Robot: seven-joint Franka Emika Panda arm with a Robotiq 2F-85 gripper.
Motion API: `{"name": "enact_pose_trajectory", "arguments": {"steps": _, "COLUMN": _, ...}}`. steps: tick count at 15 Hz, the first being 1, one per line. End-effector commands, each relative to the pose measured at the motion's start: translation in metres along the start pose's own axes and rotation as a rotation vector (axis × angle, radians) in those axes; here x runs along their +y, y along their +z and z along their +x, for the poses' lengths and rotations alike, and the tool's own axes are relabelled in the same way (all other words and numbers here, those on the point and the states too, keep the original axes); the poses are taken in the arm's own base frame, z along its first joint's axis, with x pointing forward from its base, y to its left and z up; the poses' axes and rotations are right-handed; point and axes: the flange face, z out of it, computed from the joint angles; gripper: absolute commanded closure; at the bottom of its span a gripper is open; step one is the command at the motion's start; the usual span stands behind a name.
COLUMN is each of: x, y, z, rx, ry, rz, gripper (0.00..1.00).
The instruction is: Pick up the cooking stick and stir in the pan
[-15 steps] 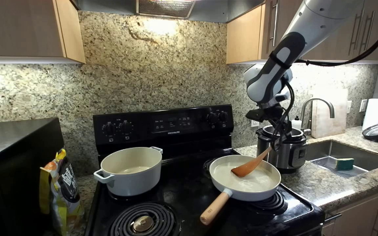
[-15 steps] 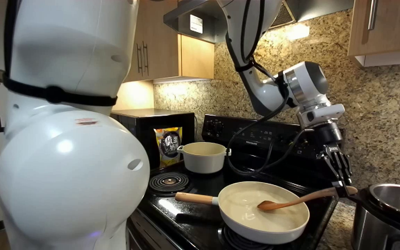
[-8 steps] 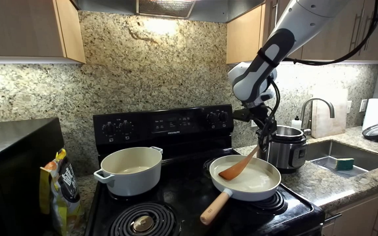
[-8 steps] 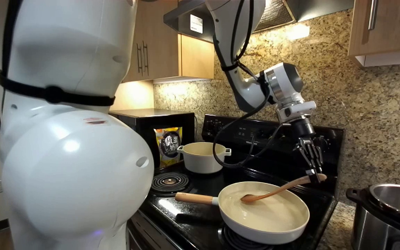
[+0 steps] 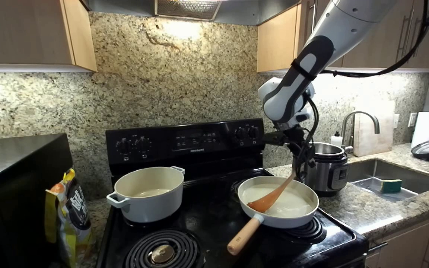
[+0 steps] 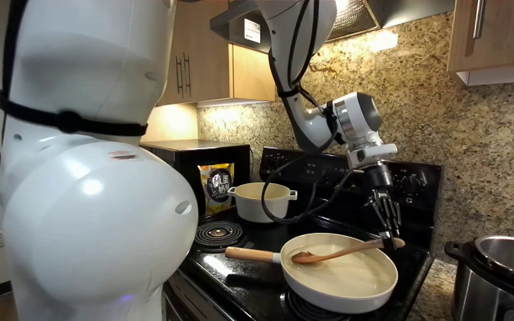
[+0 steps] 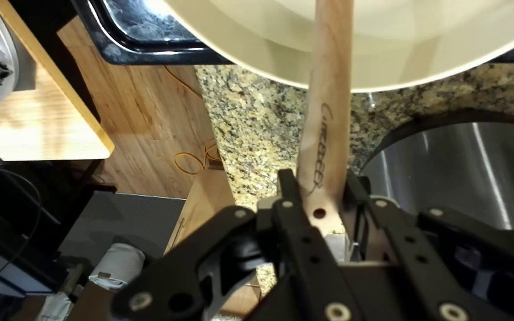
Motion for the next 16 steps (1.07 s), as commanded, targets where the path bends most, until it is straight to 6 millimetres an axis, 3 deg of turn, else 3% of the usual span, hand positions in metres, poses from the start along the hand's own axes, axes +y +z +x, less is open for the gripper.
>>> {"name": "enact_pose_trajectory", "arguments": {"steps": 1, "x": 0.020, "y": 0.041, "z": 0.009, "rx": -0.046, "ry": -0.056, "rz": -0.026, "gripper": 0.90}}
{"name": "enact_pose_trajectory", "arguments": {"steps": 4, "x": 0.027, "y": 0.064, "z": 0.018, "rx": -0.082, "ry": -0.063, "rz": -0.023, "gripper": 0.90}}
{"name": "enact_pose_trajectory", "arguments": {"steps": 10, "x": 0.025, "y": 0.090, "z": 0.040, "rx": -0.141, "ry": -0.031, "rz": -0.014, "gripper": 0.90}}
{"name": "enact_pose_trajectory", "arguments": {"steps": 16, "x": 0.016, "y": 0.104, "z": 0.034, "rx": -0.245, "ry": -0.061, "rz": 0.009, "gripper": 0.90}}
